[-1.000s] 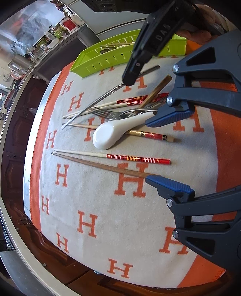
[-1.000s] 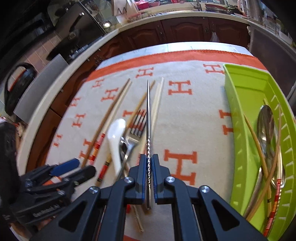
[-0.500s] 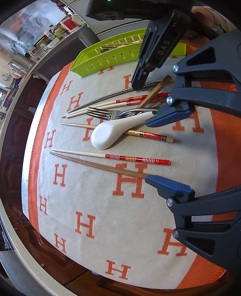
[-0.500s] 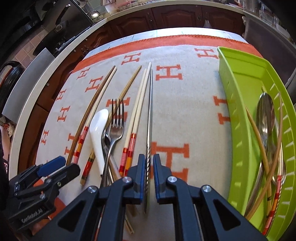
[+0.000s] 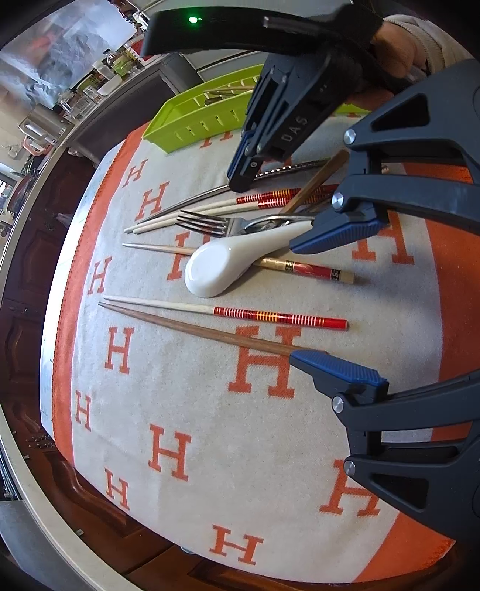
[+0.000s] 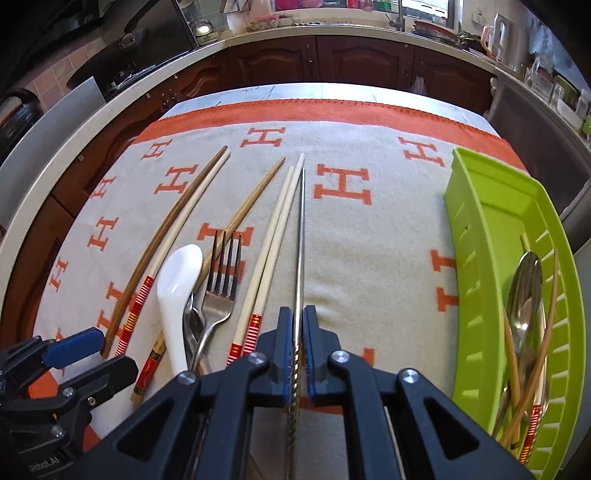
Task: Organize utensils
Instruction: 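Lift the metal chopstick from the pile with the right gripper, then carry the metal chopstick into the tray with right gripper while left grasps the white ceramic spoon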
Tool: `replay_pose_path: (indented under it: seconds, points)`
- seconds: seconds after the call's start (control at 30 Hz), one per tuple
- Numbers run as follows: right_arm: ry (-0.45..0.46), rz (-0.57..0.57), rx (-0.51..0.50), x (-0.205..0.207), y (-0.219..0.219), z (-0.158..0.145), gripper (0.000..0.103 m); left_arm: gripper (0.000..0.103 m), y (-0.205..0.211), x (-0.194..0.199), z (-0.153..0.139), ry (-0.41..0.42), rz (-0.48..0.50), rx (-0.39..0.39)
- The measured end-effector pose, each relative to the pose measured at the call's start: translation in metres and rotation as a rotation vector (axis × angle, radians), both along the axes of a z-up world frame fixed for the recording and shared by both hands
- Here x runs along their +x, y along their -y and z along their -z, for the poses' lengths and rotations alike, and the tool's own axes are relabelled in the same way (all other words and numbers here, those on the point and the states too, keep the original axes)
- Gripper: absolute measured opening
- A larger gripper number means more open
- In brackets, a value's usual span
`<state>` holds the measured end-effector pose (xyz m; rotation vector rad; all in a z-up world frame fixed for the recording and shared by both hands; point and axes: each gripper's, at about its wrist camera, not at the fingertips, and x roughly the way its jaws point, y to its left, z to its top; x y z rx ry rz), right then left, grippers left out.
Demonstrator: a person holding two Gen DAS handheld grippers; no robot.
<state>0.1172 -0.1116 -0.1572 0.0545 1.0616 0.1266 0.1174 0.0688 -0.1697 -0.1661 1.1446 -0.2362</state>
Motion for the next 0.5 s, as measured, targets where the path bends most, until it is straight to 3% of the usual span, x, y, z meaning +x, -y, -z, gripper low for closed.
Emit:
replay_pose_path:
  seconds: [0.13, 0.27, 0.37, 0.5]
  points:
    - [-0.007, 0.039, 0.088, -0.004, 0.015, -0.003, 0.005, 0.051, 0.003, 0.003, -0.003, -0.01, 0.012, -0.068]
    - [0.018, 0.067, 0.159, -0.016, 0.03, -0.013, 0.005, 0.051, 0.005, 0.01, -0.004, -0.02, 0.02, -0.19]
    - [0.044, 0.083, 0.202, -0.026, 0.041, -0.024, 0.005, 0.051, 0.007, 0.022, 0.002, -0.06, 0.004, -0.287]
    - [0.083, 0.103, 0.246, -0.035, 0.057, -0.04, 0.005, 0.046, 0.01, 0.038, 0.011, -0.104, -0.032, -0.356]
